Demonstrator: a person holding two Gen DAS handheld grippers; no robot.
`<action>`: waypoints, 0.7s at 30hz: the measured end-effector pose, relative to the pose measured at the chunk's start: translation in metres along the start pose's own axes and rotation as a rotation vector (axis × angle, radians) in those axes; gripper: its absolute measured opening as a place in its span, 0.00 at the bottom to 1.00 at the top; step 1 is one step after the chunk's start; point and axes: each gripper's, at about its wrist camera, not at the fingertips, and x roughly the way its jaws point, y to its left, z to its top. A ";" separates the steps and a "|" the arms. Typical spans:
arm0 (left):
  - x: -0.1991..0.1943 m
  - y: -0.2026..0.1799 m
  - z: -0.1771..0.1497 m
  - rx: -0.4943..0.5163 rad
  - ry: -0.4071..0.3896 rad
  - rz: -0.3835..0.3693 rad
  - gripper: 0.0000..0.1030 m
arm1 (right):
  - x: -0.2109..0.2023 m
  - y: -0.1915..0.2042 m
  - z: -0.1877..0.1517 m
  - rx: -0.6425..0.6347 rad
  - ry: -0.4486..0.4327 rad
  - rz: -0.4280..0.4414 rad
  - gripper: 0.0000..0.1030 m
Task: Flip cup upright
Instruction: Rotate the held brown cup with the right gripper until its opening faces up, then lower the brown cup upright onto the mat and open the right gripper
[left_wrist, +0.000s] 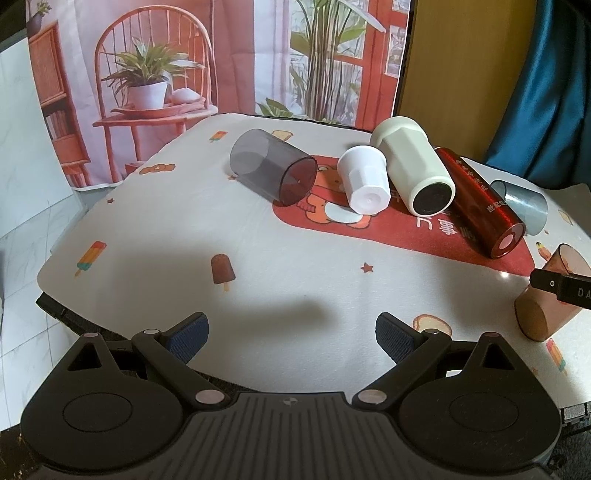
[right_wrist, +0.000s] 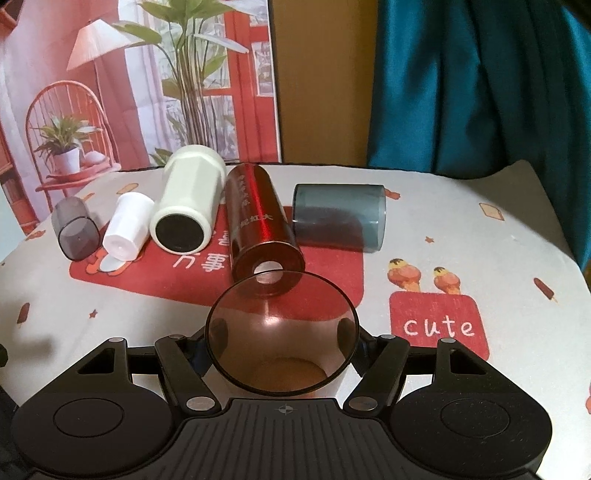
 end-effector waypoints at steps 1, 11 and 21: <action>0.000 0.000 0.000 -0.001 0.000 0.000 0.95 | -0.001 0.000 0.000 -0.003 -0.001 -0.004 0.64; -0.004 -0.001 0.002 -0.010 -0.010 0.004 0.95 | -0.021 0.001 0.001 0.002 -0.031 -0.014 0.96; -0.049 -0.005 0.014 0.040 -0.097 -0.057 0.96 | -0.084 0.009 0.008 -0.003 -0.064 0.015 1.00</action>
